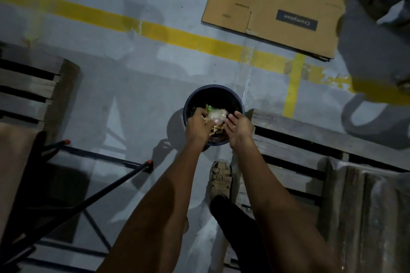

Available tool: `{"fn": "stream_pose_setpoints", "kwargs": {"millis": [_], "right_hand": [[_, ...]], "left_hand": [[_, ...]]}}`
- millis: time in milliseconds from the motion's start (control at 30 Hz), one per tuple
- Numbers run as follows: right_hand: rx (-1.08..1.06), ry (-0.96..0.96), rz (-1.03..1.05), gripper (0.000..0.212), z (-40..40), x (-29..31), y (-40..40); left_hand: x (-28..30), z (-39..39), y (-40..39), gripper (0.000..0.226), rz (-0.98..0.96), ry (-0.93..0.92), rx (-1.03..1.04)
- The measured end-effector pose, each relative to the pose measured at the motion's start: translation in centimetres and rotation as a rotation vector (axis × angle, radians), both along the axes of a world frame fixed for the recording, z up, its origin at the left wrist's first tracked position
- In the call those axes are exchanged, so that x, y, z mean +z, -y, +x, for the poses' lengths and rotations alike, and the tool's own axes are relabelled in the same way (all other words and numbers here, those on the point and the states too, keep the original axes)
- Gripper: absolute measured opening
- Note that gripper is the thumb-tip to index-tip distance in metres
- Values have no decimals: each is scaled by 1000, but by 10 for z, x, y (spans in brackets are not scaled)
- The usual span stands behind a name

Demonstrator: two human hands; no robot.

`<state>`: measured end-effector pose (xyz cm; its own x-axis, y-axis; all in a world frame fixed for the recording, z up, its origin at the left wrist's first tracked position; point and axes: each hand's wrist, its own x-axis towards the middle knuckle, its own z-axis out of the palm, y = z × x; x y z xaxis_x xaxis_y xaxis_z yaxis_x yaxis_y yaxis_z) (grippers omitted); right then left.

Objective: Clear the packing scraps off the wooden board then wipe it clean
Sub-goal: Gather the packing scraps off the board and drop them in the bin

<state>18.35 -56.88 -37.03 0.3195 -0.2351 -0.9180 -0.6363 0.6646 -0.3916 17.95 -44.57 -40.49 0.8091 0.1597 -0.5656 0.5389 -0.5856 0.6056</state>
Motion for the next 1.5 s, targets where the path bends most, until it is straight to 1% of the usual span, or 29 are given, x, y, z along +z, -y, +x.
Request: {"fn": "stream_pose_setpoints", "kwargs": {"millis": [67, 100, 200, 233, 300, 433, 567, 667, 767, 833, 967, 1133, 1267, 1367, 1500], "right_hand": [[-5, 37, 8, 40, -5, 20, 2], [-24, 56, -8, 39, -7, 30, 3], [-141, 111, -89, 36, -14, 61, 7], [-152, 116, -100, 34, -14, 65, 8], [-141, 132, -113, 29, -17, 83, 8], [-86, 162, -130, 30, -28, 135, -1], [6, 182, -165, 16, -45, 196, -23], [85, 168, -175, 15, -61, 233, -48], [234, 185, -183, 16, -77, 263, -84], [379, 247, -204, 14, -87, 288, -110], [640, 407, -214, 15, -112, 351, -176], [993, 680, -224, 17, -141, 401, -243], [1181, 801, -223, 18, -153, 429, -294], [1334, 856, -218, 16, -167, 440, -325], [1576, 960, -254, 18, -187, 438, -358]], "left_hand": [[17, 5, 3, 18, 1, 7, 62], [24, 8, 4, 13, 4, -3, 85], [44, 12, 8, 21, -11, -19, 86], [44, 14, 9, 22, -23, -13, 79], [63, 12, 9, 25, -60, 16, 91], [131, -6, 3, 24, -126, 45, 180], [211, -46, -22, 23, -180, 102, 228], [267, -89, -45, 20, -229, 160, 320], [309, -133, -84, 13, -226, 228, 393], [337, -156, -107, 14, -230, 258, 445], [399, -195, -156, 20, -256, 334, 660], [452, -231, -213, 14, -176, 524, 897], [471, -269, -257, 19, -109, 642, 1064], [472, -304, -281, 27, -103, 665, 1167], [465, -352, -313, 22, -143, 655, 1299]]}}
